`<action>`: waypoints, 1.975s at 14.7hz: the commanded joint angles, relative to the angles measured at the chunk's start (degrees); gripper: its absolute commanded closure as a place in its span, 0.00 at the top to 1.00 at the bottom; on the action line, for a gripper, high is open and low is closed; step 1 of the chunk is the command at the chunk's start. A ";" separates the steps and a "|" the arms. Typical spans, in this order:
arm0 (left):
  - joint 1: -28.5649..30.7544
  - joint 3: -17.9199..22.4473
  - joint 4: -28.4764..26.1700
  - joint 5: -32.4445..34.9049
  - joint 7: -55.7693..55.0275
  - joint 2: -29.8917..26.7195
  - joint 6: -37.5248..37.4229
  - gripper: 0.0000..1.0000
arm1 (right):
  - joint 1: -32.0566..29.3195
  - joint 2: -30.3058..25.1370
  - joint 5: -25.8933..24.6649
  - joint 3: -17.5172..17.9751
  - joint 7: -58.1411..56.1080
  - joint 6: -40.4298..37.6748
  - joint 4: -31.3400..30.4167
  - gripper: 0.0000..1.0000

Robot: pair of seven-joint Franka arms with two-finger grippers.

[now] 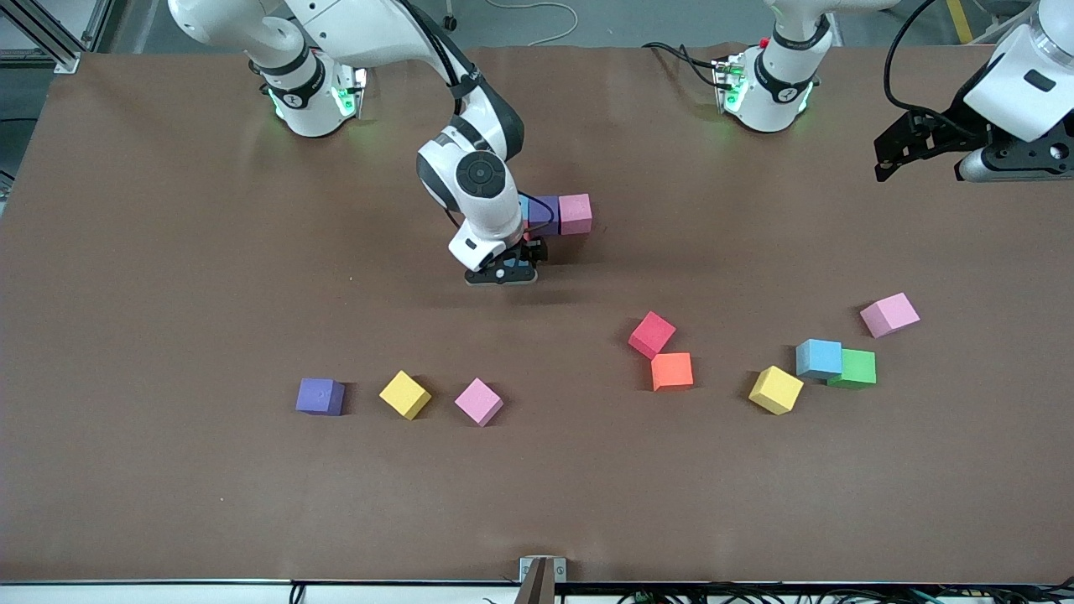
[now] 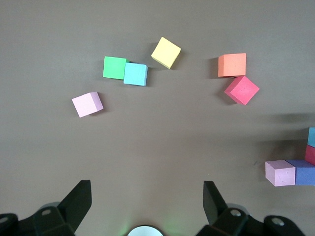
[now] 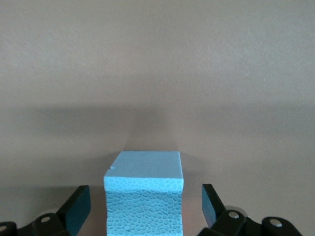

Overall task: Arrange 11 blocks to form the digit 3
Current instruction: 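Lower the light blue cube below the red cube with the right gripper, then open the right gripper and reach toward the light pink cube, then grasp the light pink cube with the right gripper while the left gripper grasps red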

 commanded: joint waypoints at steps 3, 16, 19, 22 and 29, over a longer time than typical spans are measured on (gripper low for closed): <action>-0.08 -0.40 0.32 0.85 0.78 -0.74 -0.81 1.00 | -2.34 -2.10 0.52 -1.04 1.65 -10.26 7.31 1.00; 0.18 0.04 0.84 0.85 1.48 -0.30 -0.46 1.00 | -16.41 8.40 1.40 -1.30 13.66 -14.58 28.11 1.00; 0.18 0.04 0.67 0.85 1.48 -0.04 -0.28 1.00 | -17.03 15.98 0.95 -1.56 20.62 -15.37 35.34 1.00; 0.18 0.04 0.58 0.85 1.48 0.58 0.07 1.00 | -16.94 19.15 0.87 -2.70 25.47 -16.16 38.85 1.00; -0.61 -0.49 0.40 0.85 -0.36 7.94 6.30 1.00 | -17.03 25.48 1.13 -2.62 25.47 -21.70 50.38 1.00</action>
